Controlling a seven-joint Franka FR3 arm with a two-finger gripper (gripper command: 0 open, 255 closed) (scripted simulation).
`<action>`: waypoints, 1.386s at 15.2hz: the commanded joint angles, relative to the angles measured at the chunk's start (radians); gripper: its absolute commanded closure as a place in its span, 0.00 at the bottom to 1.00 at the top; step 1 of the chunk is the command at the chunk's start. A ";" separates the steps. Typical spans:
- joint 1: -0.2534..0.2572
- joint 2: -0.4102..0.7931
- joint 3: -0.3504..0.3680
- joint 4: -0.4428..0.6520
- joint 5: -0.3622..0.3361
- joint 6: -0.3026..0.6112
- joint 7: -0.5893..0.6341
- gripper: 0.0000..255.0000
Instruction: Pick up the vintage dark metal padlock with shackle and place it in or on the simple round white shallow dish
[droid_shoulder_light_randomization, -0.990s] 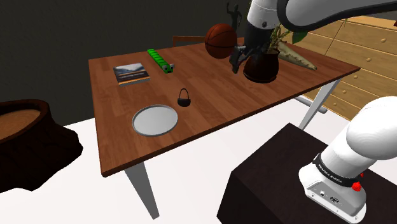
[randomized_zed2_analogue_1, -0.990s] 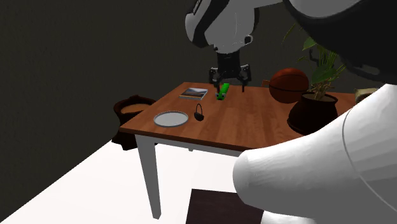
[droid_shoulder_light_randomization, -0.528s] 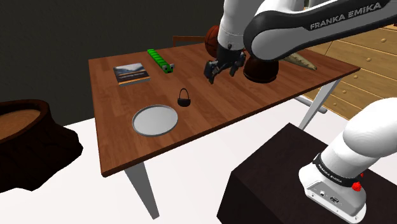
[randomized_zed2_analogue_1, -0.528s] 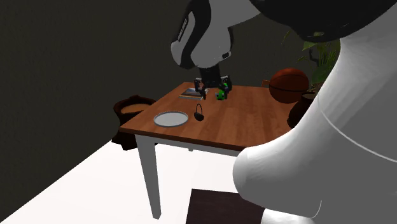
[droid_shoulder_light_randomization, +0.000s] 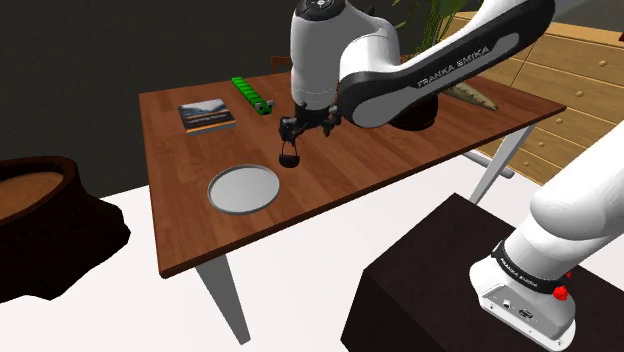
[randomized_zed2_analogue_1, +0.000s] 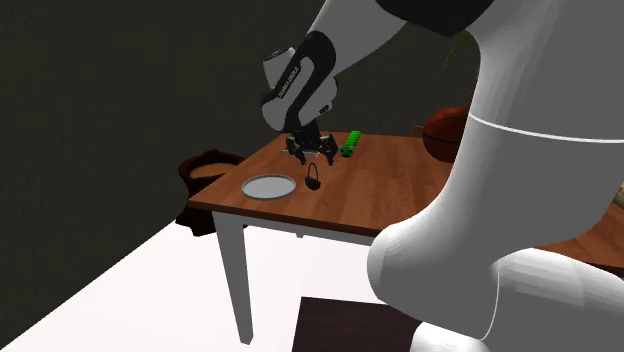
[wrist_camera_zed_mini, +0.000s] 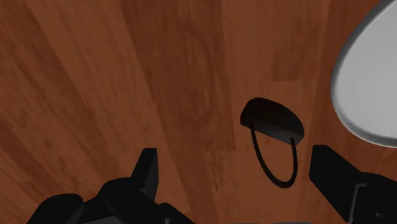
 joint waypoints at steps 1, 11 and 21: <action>0.001 0.116 0.031 0.062 -0.146 -0.028 0.141 0.00; 0.115 0.389 -0.048 0.213 -0.430 -0.084 0.362 0.00; 0.118 0.406 -0.058 0.214 -0.447 -0.076 0.371 1.00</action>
